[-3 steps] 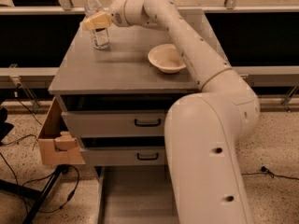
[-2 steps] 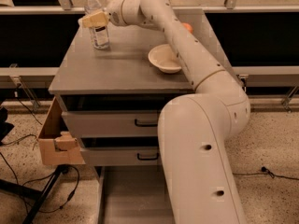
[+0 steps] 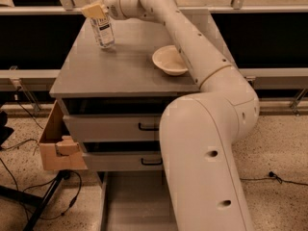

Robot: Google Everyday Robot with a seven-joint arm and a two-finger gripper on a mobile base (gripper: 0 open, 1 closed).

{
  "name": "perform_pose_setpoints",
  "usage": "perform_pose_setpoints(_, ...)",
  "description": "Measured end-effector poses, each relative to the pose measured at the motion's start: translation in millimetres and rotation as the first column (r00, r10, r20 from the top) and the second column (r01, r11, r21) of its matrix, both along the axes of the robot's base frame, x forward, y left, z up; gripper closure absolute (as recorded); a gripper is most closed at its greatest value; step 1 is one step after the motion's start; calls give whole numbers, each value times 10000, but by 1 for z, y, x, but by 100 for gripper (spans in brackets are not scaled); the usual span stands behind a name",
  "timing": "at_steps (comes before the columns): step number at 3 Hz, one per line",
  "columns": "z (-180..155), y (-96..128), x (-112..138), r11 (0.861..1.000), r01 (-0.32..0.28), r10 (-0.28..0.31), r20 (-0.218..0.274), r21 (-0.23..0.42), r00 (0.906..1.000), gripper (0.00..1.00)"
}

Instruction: Place blue plastic bottle into bottom drawer

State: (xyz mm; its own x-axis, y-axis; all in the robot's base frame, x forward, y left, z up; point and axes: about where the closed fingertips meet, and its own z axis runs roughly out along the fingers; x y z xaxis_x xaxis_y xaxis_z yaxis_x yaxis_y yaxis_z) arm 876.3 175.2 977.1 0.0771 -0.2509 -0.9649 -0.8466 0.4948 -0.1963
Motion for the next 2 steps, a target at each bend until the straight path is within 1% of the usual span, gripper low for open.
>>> perform_pose_setpoints(1, 17, -31, -10, 9981, 505, -495, 286, -363, 9984, 84)
perform_pose_setpoints(2, 52, -88, -37, 9899, 1341, -1300, 807, -464, 9882, 100)
